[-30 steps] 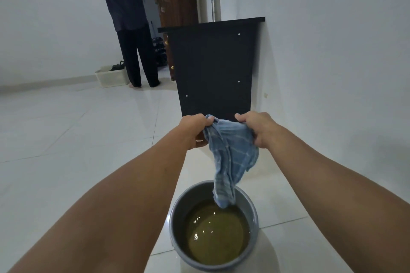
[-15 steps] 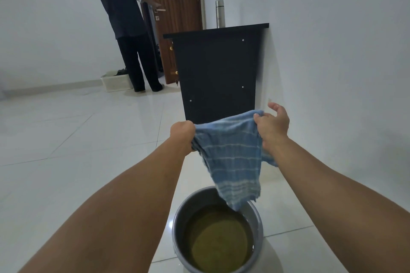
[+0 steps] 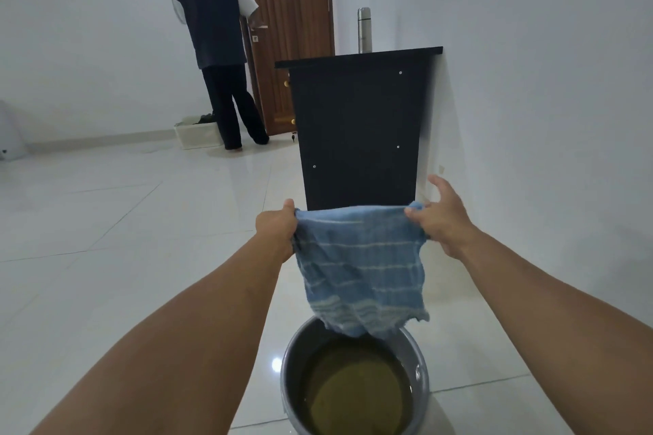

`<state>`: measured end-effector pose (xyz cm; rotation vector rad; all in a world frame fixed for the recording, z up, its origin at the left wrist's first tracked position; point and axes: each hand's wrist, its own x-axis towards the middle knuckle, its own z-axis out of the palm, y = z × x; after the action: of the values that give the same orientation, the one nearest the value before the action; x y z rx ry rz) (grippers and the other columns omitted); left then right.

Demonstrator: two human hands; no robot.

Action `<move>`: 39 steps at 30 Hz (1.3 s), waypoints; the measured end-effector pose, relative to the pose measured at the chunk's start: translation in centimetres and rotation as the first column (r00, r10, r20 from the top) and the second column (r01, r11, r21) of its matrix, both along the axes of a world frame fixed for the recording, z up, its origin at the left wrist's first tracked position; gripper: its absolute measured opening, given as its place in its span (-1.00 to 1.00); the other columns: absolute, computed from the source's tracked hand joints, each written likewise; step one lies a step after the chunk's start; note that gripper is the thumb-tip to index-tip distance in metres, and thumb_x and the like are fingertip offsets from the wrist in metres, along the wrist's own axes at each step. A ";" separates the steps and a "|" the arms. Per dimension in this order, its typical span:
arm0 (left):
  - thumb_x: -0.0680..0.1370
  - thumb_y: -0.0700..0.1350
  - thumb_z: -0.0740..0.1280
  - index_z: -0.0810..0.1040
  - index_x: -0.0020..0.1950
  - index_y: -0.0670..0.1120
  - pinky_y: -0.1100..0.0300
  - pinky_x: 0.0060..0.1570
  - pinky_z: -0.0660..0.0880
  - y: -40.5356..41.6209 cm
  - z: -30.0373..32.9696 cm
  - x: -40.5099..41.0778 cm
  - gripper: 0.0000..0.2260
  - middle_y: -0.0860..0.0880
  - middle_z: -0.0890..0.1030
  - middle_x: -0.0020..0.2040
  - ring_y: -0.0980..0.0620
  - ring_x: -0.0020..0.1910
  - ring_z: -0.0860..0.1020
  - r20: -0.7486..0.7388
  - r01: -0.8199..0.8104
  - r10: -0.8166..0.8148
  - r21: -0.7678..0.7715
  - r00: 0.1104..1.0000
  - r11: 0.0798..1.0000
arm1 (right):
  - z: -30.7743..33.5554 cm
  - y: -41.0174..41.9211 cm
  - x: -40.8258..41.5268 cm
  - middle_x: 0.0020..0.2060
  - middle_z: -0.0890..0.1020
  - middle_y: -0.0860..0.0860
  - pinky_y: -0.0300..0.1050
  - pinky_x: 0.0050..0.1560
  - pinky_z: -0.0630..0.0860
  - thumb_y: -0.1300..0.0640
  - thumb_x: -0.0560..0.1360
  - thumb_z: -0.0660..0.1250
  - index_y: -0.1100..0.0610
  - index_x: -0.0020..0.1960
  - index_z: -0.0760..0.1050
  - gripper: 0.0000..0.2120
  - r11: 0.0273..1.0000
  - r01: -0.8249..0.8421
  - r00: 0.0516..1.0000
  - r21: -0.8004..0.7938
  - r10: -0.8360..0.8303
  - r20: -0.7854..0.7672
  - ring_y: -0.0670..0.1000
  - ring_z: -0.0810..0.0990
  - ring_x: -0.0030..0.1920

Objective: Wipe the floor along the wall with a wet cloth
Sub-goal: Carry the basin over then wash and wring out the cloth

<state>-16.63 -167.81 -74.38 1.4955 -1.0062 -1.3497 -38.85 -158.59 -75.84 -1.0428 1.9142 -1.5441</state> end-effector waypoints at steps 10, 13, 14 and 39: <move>0.53 -0.20 0.36 0.44 0.01 -0.22 0.05 -0.12 0.60 -1.4 0.5 2.7 -0.85 -0.14 0.51 -0.04 -0.08 -0.12 0.54 0.156 0.131 -0.124 -0.034 0.980 0.991 | 1.8 -1.5 1.5 0.33 0.43 0.15 0.01 0.23 0.48 0.18 0.40 0.51 0.21 0.41 0.25 -0.32 0.984 0.159 0.983 0.077 -0.151 -0.107 0.18 0.46 0.29; 0.51 -0.27 0.37 0.48 -0.16 -0.23 0.03 -0.02 0.61 -1.5 0.5 3.4 -0.91 -0.17 0.53 -0.03 -0.13 0.02 0.58 0.234 0.117 -0.102 -0.051 0.967 0.992 | 2.5 -1.4 1.3 0.09 0.57 0.10 0.01 0.13 0.56 0.21 0.37 0.54 0.19 0.19 0.49 -0.56 0.995 0.008 0.997 0.102 0.000 -0.073 0.12 0.55 0.10; 0.49 -0.28 0.40 0.49 -0.15 -0.24 0.04 -0.01 0.61 -1.4 0.6 3.5 -0.91 -0.17 0.54 -0.03 -0.14 0.03 0.58 0.227 0.125 -0.109 -0.057 0.968 0.990 | 2.8 -1.1 1.3 0.00 0.57 0.08 -0.04 0.06 0.57 0.25 0.35 0.55 0.19 0.11 0.53 -0.63 0.989 -0.086 0.994 0.118 0.093 -0.057 0.10 0.56 0.04; 0.38 -0.16 0.53 0.66 -0.12 -0.23 0.09 -0.04 0.59 -1.0 1.8 4.2 -0.82 -0.13 0.62 -0.14 -0.09 -0.13 0.58 0.745 0.466 -0.175 -0.199 0.643 0.862 | 3.5 0.0 1.3 -0.15 0.62 0.09 -0.13 -0.16 0.51 0.33 0.48 0.34 0.22 0.02 0.67 -0.82 0.944 0.092 0.647 0.318 0.186 -0.740 0.06 0.56 -0.14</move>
<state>-12.46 -168.77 -72.63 1.5924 -2.0026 -0.6874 -37.60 -158.58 -72.32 -1.7488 2.5322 -0.6953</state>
